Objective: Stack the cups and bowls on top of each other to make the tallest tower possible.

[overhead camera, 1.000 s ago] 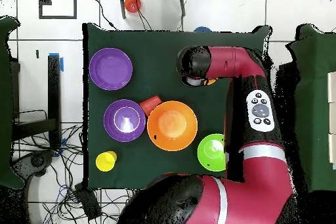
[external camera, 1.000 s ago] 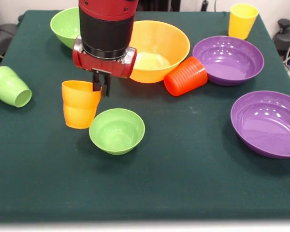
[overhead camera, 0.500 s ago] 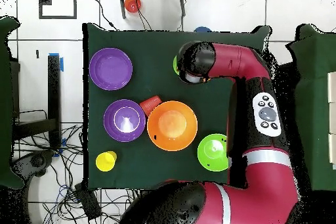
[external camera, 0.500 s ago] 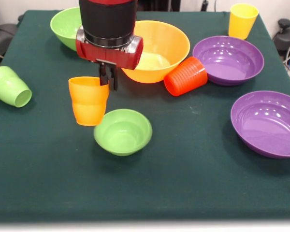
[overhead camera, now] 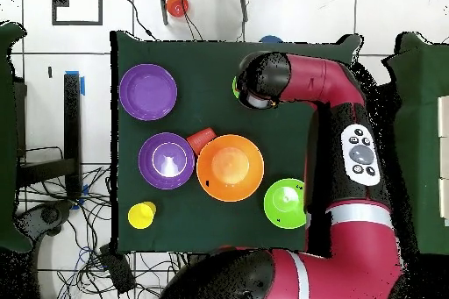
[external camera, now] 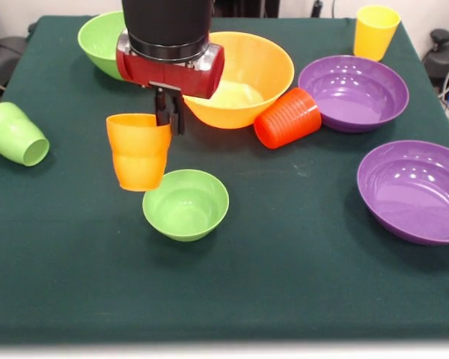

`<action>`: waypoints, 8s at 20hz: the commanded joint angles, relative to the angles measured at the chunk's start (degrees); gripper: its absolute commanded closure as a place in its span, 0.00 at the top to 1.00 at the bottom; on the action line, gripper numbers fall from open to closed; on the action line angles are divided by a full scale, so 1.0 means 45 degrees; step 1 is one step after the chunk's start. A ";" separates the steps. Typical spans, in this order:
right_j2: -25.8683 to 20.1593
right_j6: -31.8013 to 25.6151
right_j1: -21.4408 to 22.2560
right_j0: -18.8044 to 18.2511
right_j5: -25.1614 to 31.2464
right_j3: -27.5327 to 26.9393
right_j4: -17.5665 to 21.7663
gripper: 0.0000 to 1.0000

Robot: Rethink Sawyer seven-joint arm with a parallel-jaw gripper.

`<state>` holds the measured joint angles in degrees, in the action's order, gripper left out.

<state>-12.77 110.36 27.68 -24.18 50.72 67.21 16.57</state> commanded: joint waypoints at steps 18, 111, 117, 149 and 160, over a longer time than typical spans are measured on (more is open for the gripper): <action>0.0157 0.1183 -0.1269 0.1058 -0.0587 0.0095 0.0190 0.00; 0.1989 0.0084 -0.3185 0.1187 0.1287 -0.1913 -0.0695 0.00; 0.1601 0.0148 -0.3399 0.0983 0.1249 -0.1972 -0.1183 0.00; -0.0206 -0.0800 -0.1380 -0.0344 0.0365 0.0611 -0.3502 0.00; 0.0140 -0.1369 -0.2301 -0.0302 0.1742 -0.1054 -0.2852 0.00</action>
<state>-7.79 110.36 19.89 -25.69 52.93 64.31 1.36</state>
